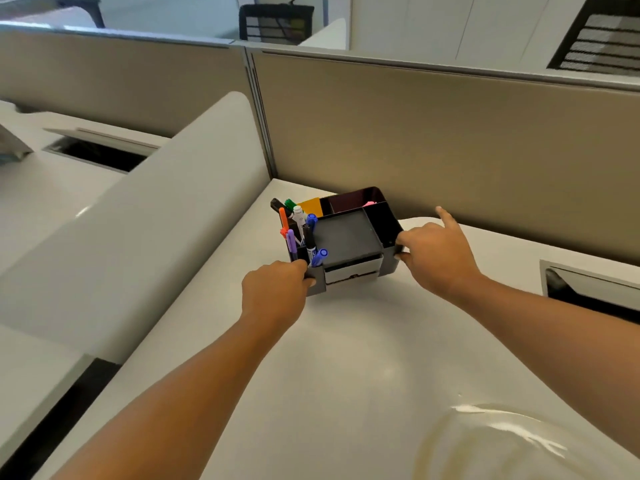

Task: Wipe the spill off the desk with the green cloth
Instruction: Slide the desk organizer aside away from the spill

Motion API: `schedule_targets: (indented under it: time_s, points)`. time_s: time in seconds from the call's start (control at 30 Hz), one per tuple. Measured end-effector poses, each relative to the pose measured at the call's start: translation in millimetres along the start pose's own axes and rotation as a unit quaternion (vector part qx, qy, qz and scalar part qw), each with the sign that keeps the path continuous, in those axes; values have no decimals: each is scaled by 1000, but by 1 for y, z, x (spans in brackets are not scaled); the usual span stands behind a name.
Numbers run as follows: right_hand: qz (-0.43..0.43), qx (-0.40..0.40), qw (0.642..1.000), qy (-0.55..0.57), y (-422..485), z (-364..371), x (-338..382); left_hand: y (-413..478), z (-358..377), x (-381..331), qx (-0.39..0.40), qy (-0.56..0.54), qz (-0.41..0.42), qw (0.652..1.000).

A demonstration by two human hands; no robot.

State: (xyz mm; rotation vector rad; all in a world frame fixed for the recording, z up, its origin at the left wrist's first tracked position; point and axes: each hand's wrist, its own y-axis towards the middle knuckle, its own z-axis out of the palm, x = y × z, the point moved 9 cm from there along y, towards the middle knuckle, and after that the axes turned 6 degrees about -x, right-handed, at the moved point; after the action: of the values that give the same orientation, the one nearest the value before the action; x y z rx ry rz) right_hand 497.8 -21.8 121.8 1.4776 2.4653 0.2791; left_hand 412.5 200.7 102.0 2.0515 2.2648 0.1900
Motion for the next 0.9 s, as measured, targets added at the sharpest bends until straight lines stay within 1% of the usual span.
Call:
schedule_targets:
  time_s: [0.17,0.3,0.77,0.9]
  points:
    - [-55,4,998,-16,21,11,35,-12,13,29,2,3,-30,1000]
    - [-74,5,997,-33,27,17,45,-14,25,31,16,0,-21,1000]
    - [-46,16,998,-37,21,40,37,-8,55,22,37,-2,-18,999]
    - [-4,25,1000,-10,18,45,30,-8,58,19,38,-13,-26,999]
